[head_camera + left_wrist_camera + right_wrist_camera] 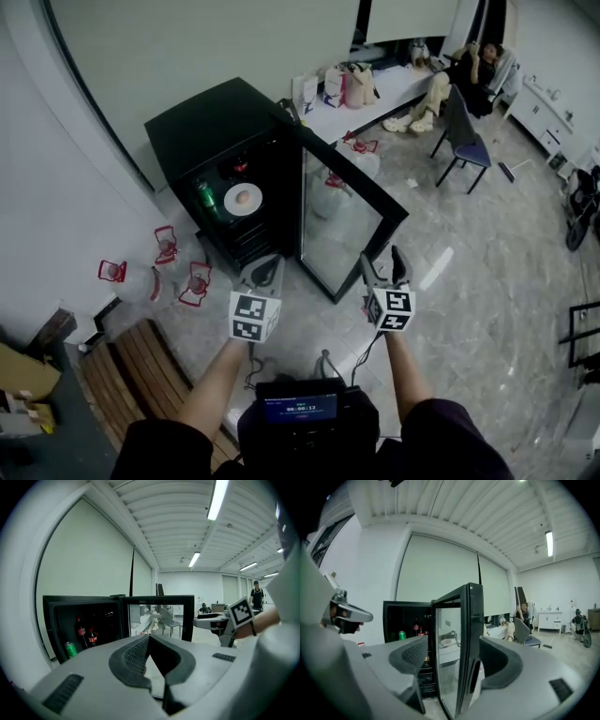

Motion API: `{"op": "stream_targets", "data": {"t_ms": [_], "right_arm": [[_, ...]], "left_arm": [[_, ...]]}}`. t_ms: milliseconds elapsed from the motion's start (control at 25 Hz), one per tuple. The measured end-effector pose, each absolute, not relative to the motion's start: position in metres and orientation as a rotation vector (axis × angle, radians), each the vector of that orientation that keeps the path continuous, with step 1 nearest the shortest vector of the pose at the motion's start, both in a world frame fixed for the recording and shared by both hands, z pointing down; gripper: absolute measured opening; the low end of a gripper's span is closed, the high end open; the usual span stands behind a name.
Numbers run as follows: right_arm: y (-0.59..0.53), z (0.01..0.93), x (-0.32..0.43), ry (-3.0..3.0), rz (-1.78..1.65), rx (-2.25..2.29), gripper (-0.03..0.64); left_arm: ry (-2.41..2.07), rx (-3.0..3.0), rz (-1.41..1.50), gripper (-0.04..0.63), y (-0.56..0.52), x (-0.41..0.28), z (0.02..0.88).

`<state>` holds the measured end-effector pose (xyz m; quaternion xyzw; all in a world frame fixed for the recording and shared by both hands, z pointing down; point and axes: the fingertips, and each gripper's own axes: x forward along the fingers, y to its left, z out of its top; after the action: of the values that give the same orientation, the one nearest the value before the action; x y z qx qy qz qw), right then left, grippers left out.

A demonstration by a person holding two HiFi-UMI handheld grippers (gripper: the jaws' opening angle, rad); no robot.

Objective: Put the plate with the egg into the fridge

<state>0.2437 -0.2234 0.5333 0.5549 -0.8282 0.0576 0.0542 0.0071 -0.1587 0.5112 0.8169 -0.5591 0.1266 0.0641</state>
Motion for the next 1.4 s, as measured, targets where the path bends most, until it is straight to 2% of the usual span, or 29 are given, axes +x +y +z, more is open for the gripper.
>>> {"op": "stream_targets", "data": {"t_ms": [80,160,400,680,1000,1400], "right_arm": [[-0.256,0.537,0.262,-2.549,0.224,1.667,0.381],[-0.289,0.542,0.265,-2.605,0.309,1.54,0.426],[-0.31,0.545,0.264,-2.609,0.296,1.423,0.428],[-0.271,0.542,0.23,-2.672,0.244,1.322,0.428],[-0.195,0.54,0.152,-2.783,0.25,1.106,0.426],[-0.118,0.527,0.041,-2.945,0.286,0.774,0.426]], "left_arm": [[-1.73,2.457,0.405,0.009,-0.153,0.007,0.508],[-1.763,2.437,0.419,0.009,-0.149,0.005,0.506],[-1.847,2.367,0.447,0.009,-0.136,0.007,0.511],[-1.899,2.311,0.424,0.009,-0.129,0.017,0.515],[-1.909,2.31,0.417,0.009,-0.108,0.018,0.519],[-1.959,2.283,0.372,0.009,-0.076,-0.032,0.512]]}}
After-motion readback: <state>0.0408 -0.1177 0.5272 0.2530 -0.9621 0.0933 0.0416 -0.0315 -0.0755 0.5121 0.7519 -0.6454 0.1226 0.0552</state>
